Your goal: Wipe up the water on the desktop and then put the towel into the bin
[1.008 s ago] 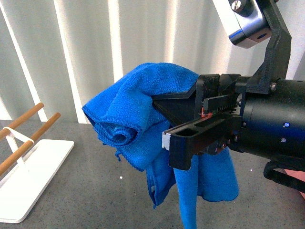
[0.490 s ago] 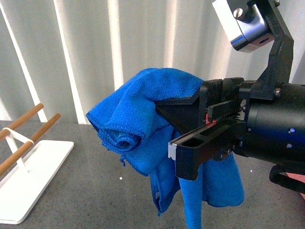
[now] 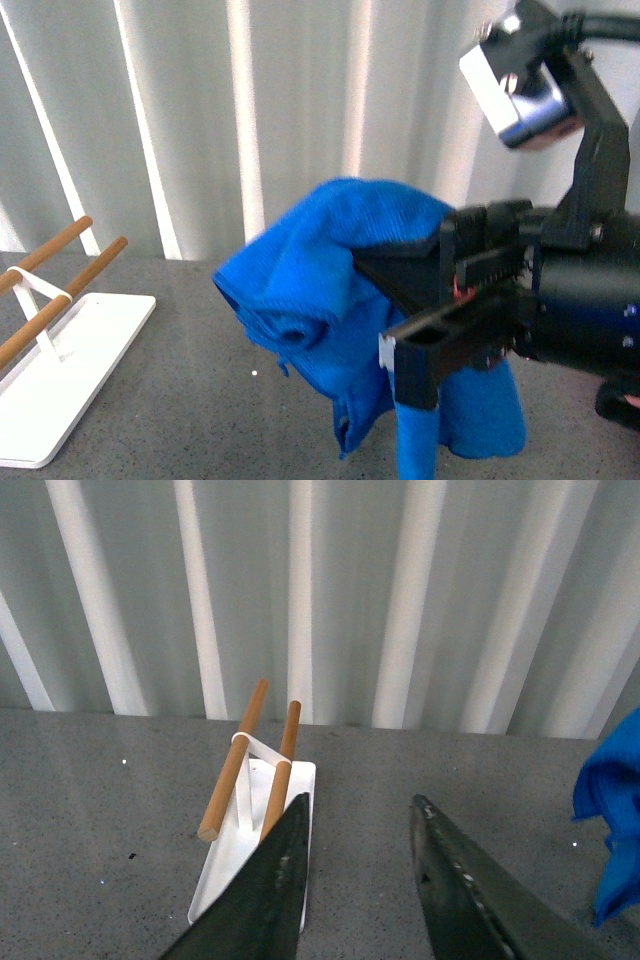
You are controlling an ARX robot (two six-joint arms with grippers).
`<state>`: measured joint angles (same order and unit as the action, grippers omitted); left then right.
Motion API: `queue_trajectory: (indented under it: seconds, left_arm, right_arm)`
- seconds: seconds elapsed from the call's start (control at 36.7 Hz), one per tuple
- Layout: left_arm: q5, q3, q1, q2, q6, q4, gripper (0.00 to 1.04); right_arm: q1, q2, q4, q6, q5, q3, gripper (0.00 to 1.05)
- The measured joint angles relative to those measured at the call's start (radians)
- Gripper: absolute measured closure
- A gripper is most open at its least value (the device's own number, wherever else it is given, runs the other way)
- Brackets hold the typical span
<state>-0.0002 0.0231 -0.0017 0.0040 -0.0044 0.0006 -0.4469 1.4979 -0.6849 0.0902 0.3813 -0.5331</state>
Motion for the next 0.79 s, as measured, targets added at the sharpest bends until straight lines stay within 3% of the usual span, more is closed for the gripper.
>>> queue_trajectory:
  seconds: [0.25, 0.33, 0.79]
  left_arm:
    - [0.0, 0.0, 0.0, 0.0, 0.0, 0.0, 0.21]
    - [0.0, 0.0, 0.0, 0.0, 0.0, 0.0, 0.06]
    - [0.0, 0.0, 0.0, -0.001, 0.0, 0.0, 0.07]
  right_arm:
    - [0.106, 0.167, 0.36, -0.097, -0.103, 0.007, 1.01]
    - [0.14, 0.262, 0.418, -0.15, -0.142, -0.016, 1.01]
    - [0.183, 0.582, 0.485, -0.299, -0.238, -0.257, 1.01]
